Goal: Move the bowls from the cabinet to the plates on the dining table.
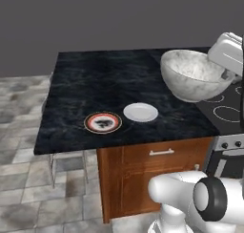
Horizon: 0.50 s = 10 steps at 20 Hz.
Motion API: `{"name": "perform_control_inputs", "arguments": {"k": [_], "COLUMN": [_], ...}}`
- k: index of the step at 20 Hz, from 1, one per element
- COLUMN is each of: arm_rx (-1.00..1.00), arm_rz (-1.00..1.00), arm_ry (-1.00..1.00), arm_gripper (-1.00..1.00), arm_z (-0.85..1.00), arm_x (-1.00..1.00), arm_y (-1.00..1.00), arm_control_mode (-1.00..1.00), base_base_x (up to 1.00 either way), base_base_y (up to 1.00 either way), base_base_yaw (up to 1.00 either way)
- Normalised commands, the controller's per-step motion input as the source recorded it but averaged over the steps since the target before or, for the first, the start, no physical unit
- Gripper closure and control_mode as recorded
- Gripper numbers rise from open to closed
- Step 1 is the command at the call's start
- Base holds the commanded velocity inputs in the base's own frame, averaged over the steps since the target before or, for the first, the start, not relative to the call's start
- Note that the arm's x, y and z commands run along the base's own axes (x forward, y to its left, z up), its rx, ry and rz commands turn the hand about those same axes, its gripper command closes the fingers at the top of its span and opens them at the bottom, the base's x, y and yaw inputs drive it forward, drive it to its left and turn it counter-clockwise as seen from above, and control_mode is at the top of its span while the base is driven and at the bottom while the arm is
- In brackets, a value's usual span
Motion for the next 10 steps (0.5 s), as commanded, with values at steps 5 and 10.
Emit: {"name": "perform_control_inputs", "arguments": {"k": [5,10], "arm_rx": [0.00,0.00], "arm_rz": [0.00,0.00], "arm_ry": [0.00,0.00], "arm_gripper": [1.00,1.00], "arm_z": [0.00,0.00], "arm_x": [0.00,0.00], "arm_y": [0.00,0.00], "arm_control_mode": [1.00,1.00], "base_base_x": [0.51,0.50], "base_base_y": [0.42,0.39], "base_base_yaw": [-0.09,-0.08]}}
